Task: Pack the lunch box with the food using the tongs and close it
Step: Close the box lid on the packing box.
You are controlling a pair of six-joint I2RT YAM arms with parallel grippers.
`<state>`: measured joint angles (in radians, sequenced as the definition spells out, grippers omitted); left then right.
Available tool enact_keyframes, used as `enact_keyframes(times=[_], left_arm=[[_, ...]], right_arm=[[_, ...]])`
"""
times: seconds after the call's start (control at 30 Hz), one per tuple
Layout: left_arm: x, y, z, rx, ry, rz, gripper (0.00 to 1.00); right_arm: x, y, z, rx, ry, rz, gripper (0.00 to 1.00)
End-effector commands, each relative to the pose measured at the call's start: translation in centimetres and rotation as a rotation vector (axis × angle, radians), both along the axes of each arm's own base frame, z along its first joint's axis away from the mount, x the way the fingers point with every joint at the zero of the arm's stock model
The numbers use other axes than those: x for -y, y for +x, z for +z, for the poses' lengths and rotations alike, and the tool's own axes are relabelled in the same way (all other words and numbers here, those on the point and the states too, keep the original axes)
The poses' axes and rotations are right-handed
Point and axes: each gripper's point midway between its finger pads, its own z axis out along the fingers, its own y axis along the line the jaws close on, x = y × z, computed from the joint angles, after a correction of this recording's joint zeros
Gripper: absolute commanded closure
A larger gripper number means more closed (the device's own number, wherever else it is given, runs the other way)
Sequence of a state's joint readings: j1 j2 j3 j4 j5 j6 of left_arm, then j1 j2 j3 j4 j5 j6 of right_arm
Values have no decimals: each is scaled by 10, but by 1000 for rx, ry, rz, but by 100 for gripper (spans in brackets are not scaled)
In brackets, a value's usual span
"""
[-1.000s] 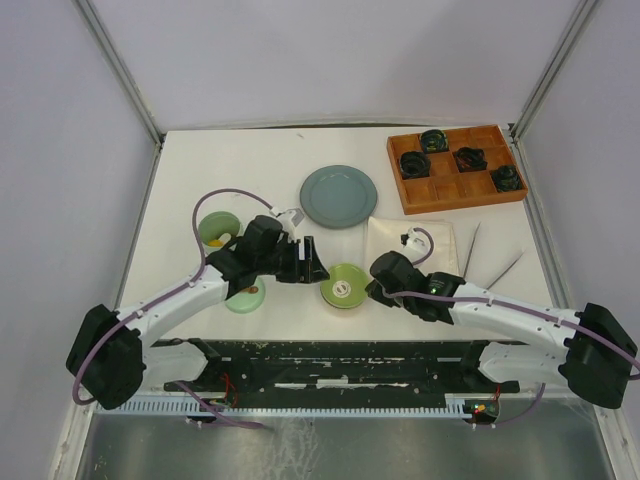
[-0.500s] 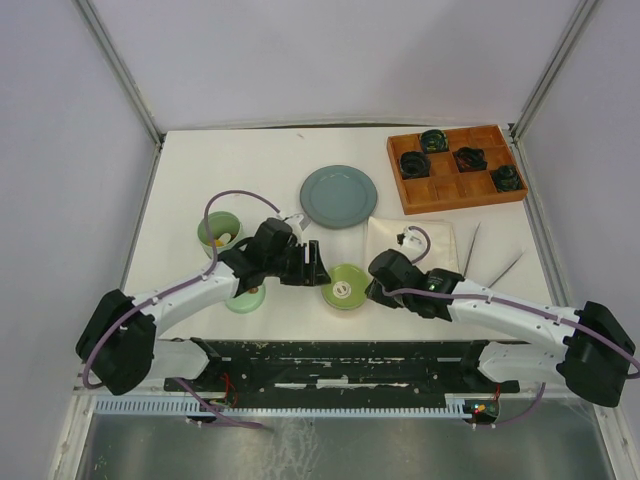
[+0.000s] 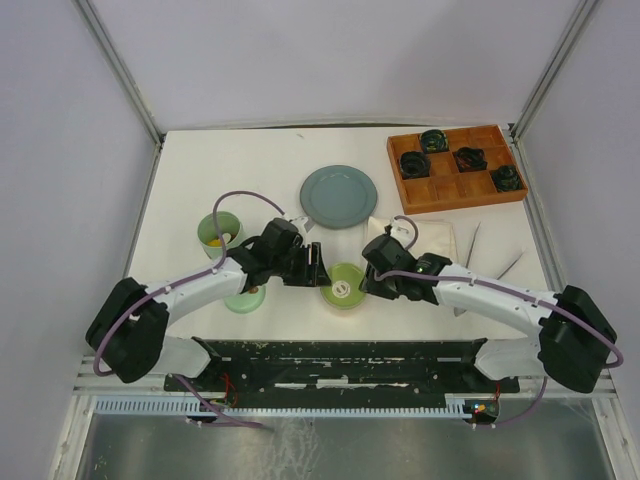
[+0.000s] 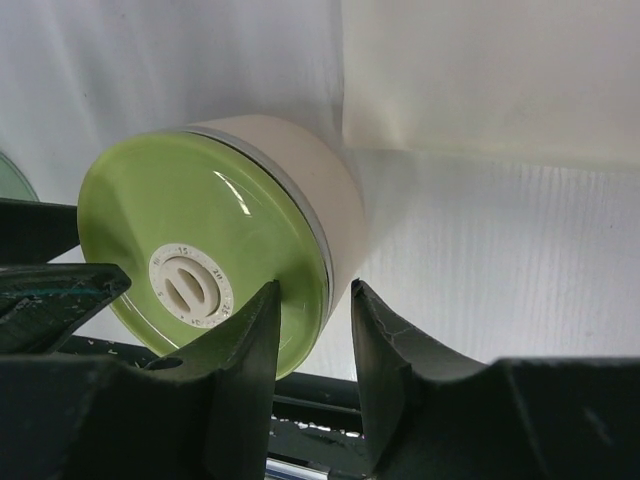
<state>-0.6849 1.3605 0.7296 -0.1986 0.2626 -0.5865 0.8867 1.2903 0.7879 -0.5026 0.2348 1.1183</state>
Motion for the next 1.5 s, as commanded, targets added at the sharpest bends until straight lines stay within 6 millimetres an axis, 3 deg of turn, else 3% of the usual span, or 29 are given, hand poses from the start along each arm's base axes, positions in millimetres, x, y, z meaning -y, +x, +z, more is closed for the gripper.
enact_keyframes(times=[0.0,0.33,0.47,0.77,0.9,1.1,1.2,1.3,1.47], left_arm=[[13,14,13,64,-27,-16,37],[-7,1,-29,-5,84,17,50],[-16,-2,-46,-36,138,34,55],[-31,-18,-69,-77,191,28,55],[-30,-17,-65,-74,179,36,48],[-12,6,-34,-15,149,22,47],[-9,14,-26,7,153,21,47],[-11,13,-28,7,166,21,48],[-19,3,-44,-29,180,27,51]], right_arm=[[-4,8,0,-14,-14,35,58],[5,3,-22,-84,-78,46,58],[20,4,-39,-123,-167,17,58],[46,-35,-92,-268,-209,-5,70],[31,-30,-81,-212,-107,41,65],[3,10,-22,-74,-78,179,58],[2,32,2,-21,-148,196,57],[16,41,-6,-45,-250,176,56],[30,20,-60,-200,-331,169,58]])
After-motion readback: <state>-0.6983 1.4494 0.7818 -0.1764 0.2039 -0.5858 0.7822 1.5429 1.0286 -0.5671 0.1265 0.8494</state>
